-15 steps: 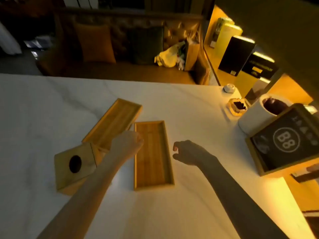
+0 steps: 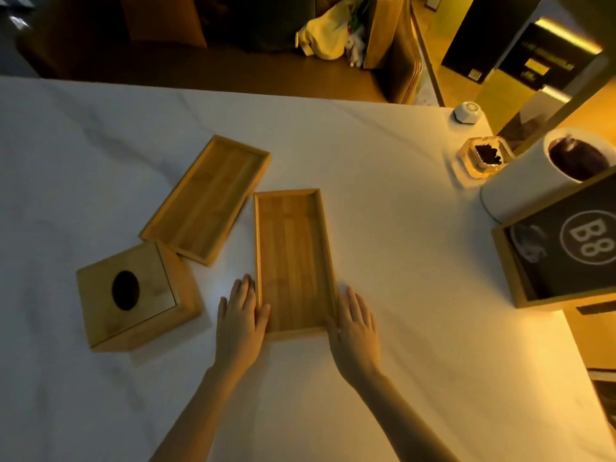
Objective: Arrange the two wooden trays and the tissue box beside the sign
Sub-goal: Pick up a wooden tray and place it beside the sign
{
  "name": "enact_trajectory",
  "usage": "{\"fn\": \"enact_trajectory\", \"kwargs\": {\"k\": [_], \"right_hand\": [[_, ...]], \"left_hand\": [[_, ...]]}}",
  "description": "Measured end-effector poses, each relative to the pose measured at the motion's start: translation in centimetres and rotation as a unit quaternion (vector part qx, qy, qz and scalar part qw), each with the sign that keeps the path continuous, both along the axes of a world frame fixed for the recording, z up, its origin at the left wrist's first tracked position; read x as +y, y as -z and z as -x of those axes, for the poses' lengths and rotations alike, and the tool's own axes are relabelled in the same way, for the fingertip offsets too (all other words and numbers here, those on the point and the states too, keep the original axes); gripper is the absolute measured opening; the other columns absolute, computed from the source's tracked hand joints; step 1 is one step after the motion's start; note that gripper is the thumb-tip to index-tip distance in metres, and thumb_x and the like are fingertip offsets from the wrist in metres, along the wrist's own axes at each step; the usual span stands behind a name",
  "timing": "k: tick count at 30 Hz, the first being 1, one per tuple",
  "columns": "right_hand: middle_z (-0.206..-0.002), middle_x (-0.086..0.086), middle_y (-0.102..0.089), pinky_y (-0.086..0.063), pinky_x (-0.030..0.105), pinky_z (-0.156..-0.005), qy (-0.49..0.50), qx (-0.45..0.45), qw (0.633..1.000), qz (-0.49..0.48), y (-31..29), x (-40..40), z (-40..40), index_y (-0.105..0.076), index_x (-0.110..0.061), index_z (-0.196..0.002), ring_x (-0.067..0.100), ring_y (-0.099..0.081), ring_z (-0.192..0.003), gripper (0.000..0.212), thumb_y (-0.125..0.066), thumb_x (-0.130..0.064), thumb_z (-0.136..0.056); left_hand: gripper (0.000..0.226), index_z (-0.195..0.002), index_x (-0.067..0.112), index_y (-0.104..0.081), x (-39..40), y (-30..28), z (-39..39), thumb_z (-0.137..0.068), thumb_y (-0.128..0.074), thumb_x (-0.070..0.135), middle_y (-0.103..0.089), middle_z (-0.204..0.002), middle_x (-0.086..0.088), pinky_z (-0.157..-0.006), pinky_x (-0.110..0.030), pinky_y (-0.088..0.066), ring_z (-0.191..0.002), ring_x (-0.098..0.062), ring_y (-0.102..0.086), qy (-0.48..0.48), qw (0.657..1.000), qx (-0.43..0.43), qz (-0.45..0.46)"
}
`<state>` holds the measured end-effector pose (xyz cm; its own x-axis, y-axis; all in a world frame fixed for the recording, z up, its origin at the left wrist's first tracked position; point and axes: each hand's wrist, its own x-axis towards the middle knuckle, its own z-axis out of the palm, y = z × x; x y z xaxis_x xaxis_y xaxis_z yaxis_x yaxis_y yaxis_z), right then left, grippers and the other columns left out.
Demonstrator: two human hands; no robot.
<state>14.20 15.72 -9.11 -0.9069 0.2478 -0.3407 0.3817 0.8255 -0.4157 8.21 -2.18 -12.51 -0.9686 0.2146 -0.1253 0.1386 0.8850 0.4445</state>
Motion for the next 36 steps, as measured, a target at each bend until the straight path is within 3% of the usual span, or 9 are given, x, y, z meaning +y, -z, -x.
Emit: {"fn": "enact_trajectory", "kwargs": {"k": [5,9,11,13,19,22,25,32,36], "right_hand": [[-0.156,0.003,-0.014,-0.006,0.039,-0.119,0.070,0.016,0.996,0.060,0.5,-0.8,0.6,-0.019,-0.021,-0.144,0.023,-0.003,-0.144,0.051,-0.036,-0.017,-0.096],[-0.155,0.004,-0.015,-0.006,0.037,-0.116,0.087,-0.002,0.988,0.128,0.3,-0.5,0.8,-0.024,-0.020,-0.142,0.025,-0.005,-0.143,0.051,-0.035,-0.006,-0.095],[-0.146,0.004,-0.032,-0.017,0.039,-0.115,0.085,0.011,0.983,0.162,0.1,-0.3,0.9,-0.034,-0.016,-0.138,0.028,-0.021,-0.138,0.048,-0.037,-0.002,-0.092],[-0.126,0.001,-0.052,-0.036,0.034,-0.106,0.096,0.036,0.970,0.222,-0.5,0.2,1.0,-0.048,-0.015,-0.128,0.020,-0.045,-0.120,0.042,-0.040,0.001,-0.090],[-0.096,-0.012,-0.061,-0.040,0.011,-0.076,0.157,0.062,0.912,0.374,-4.2,1.6,1.0,-0.057,-0.015,-0.119,0.003,-0.055,-0.091,0.033,-0.043,-0.002,-0.092],[-0.092,-0.015,-0.059,-0.045,0.024,-0.087,0.178,0.069,0.894,0.405,-5.6,2.3,0.6,-0.055,-0.011,-0.121,0.002,-0.055,-0.089,0.032,-0.042,-0.003,-0.093],[-0.092,-0.009,-0.061,-0.045,0.036,-0.095,0.182,0.079,0.890,0.411,-6.8,3.5,0.1,-0.056,-0.011,-0.120,0.013,-0.057,-0.094,0.030,-0.044,-0.005,-0.093],[-0.096,-0.009,-0.061,-0.046,0.038,-0.096,0.190,0.130,0.881,0.414,-9.1,6.6,-1.6,-0.054,-0.012,-0.122,0.016,-0.056,-0.102,0.030,-0.045,-0.009,-0.093],[-0.098,-0.008,-0.062,-0.047,0.038,-0.096,0.211,0.169,0.867,0.418,-10.1,9.3,-2.9,-0.055,-0.012,-0.121,0.019,-0.057,-0.104,0.030,-0.047,-0.010,-0.093]], "left_hand": [[0.048,-0.133,0.003,-0.034,0.2,-0.5,0.7,-0.089,-0.049,0.015,-0.029,-0.148,-0.015,-0.112,-0.050,-0.010,-0.140,-0.029,-0.015,-0.043,0.994,-0.054,-0.082],[0.047,-0.132,0.003,-0.036,0.1,-1.3,1.5,-0.088,-0.050,0.011,-0.029,-0.148,-0.014,-0.115,-0.048,-0.013,-0.141,-0.031,-0.012,-0.060,0.986,-0.096,-0.125],[0.041,-0.125,0.000,-0.044,0.1,-2.0,1.6,-0.086,-0.052,0.008,-0.044,-0.136,-0.021,-0.110,-0.041,-0.024,-0.132,-0.033,-0.031,-0.065,0.982,-0.097,-0.147],[0.028,-0.114,0.004,-0.054,0.1,-3.0,1.5,-0.086,-0.053,0.006,-0.059,-0.105,-0.021,-0.094,-0.038,-0.043,-0.099,-0.028,-0.055,-0.076,0.972,-0.097,-0.202],[0.042,-0.127,0.013,-0.046,-0.2,-5.3,1.0,-0.085,-0.053,0.006,-0.063,-0.108,-0.004,-0.086,-0.031,-0.049,-0.101,-0.019,-0.059,-0.170,0.831,-0.293,-0.441],[0.042,-0.125,0.009,-0.047,0.3,-6.4,1.0,-0.084,-0.052,0.004,-0.063,-0.106,-0.006,-0.079,-0.031,-0.052,-0.099,-0.020,-0.060,-0.188,0.791,-0.314,-0.491],[0.038,-0.123,0.007,-0.049,1.6,-7.9,0.8,-0.085,-0.051,0.003,-0.064,-0.100,-0.004,-0.067,-0.025,-0.059,-0.093,-0.018,-0.062,-0.172,0.797,-0.292,-0.500],[0.038,-0.123,0.006,-0.049,5.0,-11.3,0.0,-0.085,-0.052,0.007,-0.063,-0.111,-0.010,-0.093,-0.047,-0.048,-0.103,-0.029,-0.060,-0.140,0.815,-0.257,-0.501],[0.034,-0.119,0.010,-0.054,8.1,-12.5,-0.5,-0.085,-0.054,0.010,-0.065,-0.103,-0.002,-0.086,-0.040,-0.050,-0.095,-0.021,-0.063,-0.107,0.832,-0.233,-0.491]]}}
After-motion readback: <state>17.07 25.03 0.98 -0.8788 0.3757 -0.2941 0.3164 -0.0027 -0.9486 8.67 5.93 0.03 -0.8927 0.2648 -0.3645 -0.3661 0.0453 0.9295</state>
